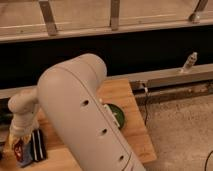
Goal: Place the pepper on the white sponge
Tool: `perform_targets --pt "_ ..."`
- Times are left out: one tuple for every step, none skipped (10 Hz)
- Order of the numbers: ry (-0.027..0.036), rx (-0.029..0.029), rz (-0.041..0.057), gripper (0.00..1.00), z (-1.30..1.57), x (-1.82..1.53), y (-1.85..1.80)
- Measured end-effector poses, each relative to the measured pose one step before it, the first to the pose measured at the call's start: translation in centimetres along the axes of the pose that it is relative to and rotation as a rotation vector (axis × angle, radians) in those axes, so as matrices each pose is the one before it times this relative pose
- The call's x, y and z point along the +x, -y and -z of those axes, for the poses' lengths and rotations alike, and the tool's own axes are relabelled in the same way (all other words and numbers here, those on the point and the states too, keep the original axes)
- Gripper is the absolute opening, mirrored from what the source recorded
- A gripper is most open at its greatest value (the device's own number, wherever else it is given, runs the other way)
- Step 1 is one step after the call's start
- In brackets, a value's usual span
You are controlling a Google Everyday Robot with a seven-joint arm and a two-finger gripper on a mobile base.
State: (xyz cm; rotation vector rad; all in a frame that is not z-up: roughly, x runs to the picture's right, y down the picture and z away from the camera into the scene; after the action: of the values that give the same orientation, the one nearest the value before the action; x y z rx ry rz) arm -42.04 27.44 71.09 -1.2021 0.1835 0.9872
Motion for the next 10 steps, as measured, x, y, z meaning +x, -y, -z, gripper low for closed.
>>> perform_targets --pt "-0.00678 -0.00889 -0.01881 0.22 -0.162 0.042 0.618" --pt "-0.00441 -0.0054 -0.0213 0.31 -0.056 -0.146 0.984" --pt "-0.00237 -0.00478 -0.01236 0.4 0.034 -0.224 0.582" --pt "-0.00663 -0.00471 -0.00506 0.52 -0.147 -0.022 -0.016" --pt "-0.00581 -0.00312 0.00089 0.61 -0.203 0.045 -0.176" --pt "-0.00081 -0.00459 -0.00002 0.65 -0.028 -0.031 -0.114" --pt "-0.00196 -0.00495 -0.00092 0.66 0.051 -0.016 0.012" --pt "-0.00238 -0.0053 0.00718 0.66 -0.088 0.016 -0.437" --pt "-0.00084 -0.0029 0.00576 0.66 -0.091 -0.012 -0.33" --pt "-0.00364 -0.00568 0.00995 0.66 -0.137 0.049 -0.514"
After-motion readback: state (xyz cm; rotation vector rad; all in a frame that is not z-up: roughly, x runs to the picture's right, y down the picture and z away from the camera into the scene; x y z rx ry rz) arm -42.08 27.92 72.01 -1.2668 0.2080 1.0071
